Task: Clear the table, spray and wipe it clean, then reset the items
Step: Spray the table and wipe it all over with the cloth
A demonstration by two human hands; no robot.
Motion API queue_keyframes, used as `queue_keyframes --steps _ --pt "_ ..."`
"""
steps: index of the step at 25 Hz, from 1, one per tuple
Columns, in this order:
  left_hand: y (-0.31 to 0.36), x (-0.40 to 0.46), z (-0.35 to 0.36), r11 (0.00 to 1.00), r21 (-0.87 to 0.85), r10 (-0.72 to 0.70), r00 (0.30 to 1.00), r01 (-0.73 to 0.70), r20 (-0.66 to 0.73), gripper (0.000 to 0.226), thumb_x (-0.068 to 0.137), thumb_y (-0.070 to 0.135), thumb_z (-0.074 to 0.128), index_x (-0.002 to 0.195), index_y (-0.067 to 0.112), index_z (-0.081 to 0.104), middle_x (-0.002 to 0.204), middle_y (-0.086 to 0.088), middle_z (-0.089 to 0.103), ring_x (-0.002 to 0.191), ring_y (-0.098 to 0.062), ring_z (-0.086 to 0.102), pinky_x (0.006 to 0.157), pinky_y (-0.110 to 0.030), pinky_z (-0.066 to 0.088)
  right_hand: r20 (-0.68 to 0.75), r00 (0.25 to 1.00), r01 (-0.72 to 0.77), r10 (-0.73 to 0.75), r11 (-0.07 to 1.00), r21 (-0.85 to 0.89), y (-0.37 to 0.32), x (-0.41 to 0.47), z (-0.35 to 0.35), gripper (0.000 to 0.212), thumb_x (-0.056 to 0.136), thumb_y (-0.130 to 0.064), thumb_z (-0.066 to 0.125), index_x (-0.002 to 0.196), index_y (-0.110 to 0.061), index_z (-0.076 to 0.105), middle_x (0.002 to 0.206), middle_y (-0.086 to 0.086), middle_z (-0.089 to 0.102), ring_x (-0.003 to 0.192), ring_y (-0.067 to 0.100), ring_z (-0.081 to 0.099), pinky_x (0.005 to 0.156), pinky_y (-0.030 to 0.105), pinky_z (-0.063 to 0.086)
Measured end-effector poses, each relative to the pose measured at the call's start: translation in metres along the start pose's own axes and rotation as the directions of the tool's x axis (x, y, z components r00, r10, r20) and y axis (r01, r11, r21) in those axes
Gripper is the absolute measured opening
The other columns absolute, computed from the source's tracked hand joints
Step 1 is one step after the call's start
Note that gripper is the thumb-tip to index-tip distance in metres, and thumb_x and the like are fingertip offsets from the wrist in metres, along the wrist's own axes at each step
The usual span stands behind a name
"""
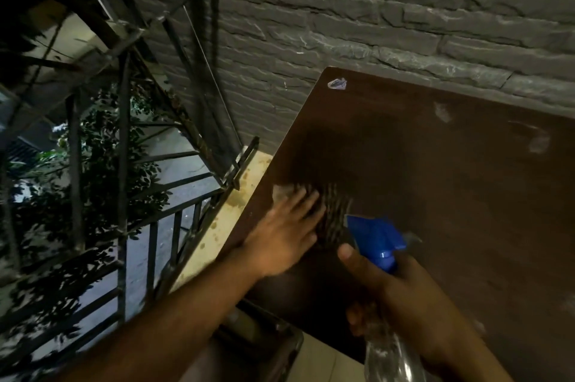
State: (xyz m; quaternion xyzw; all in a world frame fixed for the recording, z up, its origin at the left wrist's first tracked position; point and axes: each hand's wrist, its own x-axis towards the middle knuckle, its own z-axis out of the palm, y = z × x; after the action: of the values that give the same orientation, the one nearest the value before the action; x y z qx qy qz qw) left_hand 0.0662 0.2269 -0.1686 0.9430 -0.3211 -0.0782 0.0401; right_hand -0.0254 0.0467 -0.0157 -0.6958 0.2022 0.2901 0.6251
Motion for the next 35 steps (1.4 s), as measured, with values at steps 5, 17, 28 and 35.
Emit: queue_keyframes --steps 5,17,28,35 --pt "-0.061 0.012 -0.009 0.999 -0.050 -0.007 1.000 0.007 0.002 0.057 0.101 0.046 0.026 0.153 0.031 0.007 0.161 0.009 -0.006 0.145 -0.006 -0.019 0.114 -0.027 -0.019 -0.012 1.000 0.013 -0.012 0.999 0.033 -0.011 0.003 0.015 0.034 0.039 -0.056 0.074 0.069 -0.041 0.070 0.063 0.027 0.067 0.054 0.035 0.063 0.065 0.052 0.056" --pt "-0.062 -0.036 0.007 0.984 -0.178 0.012 0.998 -0.022 -0.056 0.057 0.099 0.048 0.023 0.152 0.029 0.019 0.161 0.011 0.001 0.146 -0.004 -0.014 0.118 -0.029 -0.012 0.025 1.000 0.000 0.000 1.000 -0.001 -0.031 0.000 0.033 0.018 0.045 -0.053 0.068 0.058 -0.041 0.070 0.072 0.025 0.071 0.057 0.033 0.063 0.063 0.043 0.056" --pt "-0.059 0.013 0.005 0.989 -0.128 -0.077 0.996 0.070 -0.046 0.059 0.099 0.048 0.022 0.153 0.027 0.014 0.162 0.007 0.000 0.147 -0.009 -0.014 0.120 -0.035 -0.007 0.002 1.000 0.011 -0.011 1.000 -0.020 -0.010 0.007 0.034 0.040 0.044 -0.061 0.068 0.073 -0.034 0.067 0.069 0.022 0.071 0.057 0.031 0.066 0.073 0.054 0.056" --pt "-0.064 0.008 0.000 0.983 -0.122 -0.134 0.991 0.135 0.017 0.057 0.101 0.047 0.023 0.153 0.028 0.012 0.162 0.006 -0.001 0.147 -0.010 -0.014 0.120 -0.037 -0.006 -0.065 0.997 0.032 -0.038 0.996 -0.088 0.003 0.005 0.041 0.054 0.048 -0.062 0.065 0.084 -0.022 0.064 0.056 0.007 0.069 0.049 0.020 0.066 0.052 0.029 0.053"
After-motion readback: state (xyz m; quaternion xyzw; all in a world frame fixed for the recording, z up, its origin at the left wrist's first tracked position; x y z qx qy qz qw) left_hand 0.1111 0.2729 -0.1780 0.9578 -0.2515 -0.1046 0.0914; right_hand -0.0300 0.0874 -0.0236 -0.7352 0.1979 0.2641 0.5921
